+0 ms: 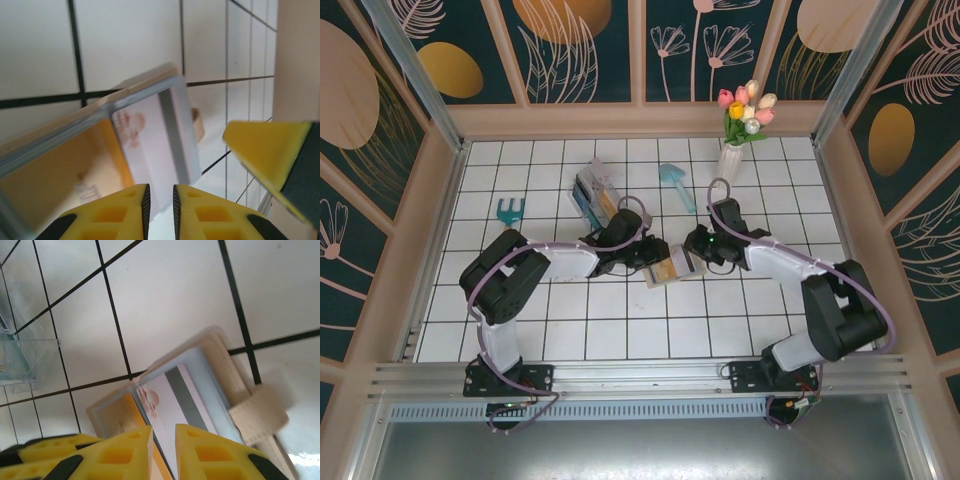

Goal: Take the credit cards out of the card holder

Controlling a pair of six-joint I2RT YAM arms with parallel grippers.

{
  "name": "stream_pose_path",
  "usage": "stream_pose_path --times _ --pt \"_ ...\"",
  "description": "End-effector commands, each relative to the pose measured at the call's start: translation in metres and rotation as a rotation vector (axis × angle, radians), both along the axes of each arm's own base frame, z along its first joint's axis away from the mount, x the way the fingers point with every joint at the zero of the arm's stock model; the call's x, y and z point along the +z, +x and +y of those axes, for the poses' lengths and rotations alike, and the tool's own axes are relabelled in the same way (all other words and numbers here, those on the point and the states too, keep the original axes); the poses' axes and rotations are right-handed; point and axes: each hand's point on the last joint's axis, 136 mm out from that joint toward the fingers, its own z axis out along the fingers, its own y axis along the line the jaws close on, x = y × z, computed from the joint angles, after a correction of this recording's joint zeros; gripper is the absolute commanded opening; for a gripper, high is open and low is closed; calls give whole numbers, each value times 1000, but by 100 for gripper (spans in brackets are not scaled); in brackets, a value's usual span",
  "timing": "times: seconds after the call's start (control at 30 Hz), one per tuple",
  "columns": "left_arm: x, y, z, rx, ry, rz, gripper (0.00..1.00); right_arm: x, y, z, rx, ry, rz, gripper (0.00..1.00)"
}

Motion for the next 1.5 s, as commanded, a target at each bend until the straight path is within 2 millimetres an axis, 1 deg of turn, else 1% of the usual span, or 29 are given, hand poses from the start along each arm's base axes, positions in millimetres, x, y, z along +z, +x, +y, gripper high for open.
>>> stream_pose_path --times 0.0,0.07,0.1,0.23,0.3,0.37,0.53,0.63,0.73,0.8,0.83,0.9,0.97,1.13,1.2,1.27,1.33,1.47 --pt "-19 -8 7 -13 71 42 19 -1 8 6 53 -12 5 20" --pt "-31 -13 13 -18 118 61 15 -6 13 4 52 -36 12 20" --pt "-34 -14 17 -16 139 65 15 -9 15 1 46 -53 16 20" --pt "-42 -17 24 -16 175 73 14 -28 21 -14 28 -161 54 20" --pt "-47 -22 30 -13 202 87 14 -37 18 -17 44 -204 85 20" --pt "-52 -25 37 -9 232 91 14 -42 12 -17 60 -211 103 20" --pt "-54 -29 47 -5 267 79 14 -51 -5 -12 88 -197 153 20" --pt "-52 -32 54 -6 282 71 14 -51 -21 4 126 -159 175 20" --pt "-50 -33 68 9 314 60 14 -50 -35 15 150 -154 183 20" --pt "-48 -33 79 23 333 53 14 -45 -35 17 142 -148 171 20" --pt "-46 -33 82 28 331 47 14 -43 -34 17 134 -148 162 20" --pt "-35 -30 79 26 303 23 14 -40 -30 13 113 -168 144 20" --pt "-23 -28 70 12 248 8 15 -33 -24 12 106 -176 117 20" --pt "7 -19 42 -2 92 -20 19 11 -9 23 110 -110 -1 20" --pt "15 -15 37 2 61 -25 19 21 -10 27 118 -78 -18 20" --pt "21 -16 31 -2 27 -21 19 18 -17 31 138 -47 4 20" --pt "27 -19 23 -21 -1 -20 19 9 -24 35 155 -19 40 20" --pt "19 -22 16 -24 36 -9 16 -10 -34 34 169 -19 88 20"
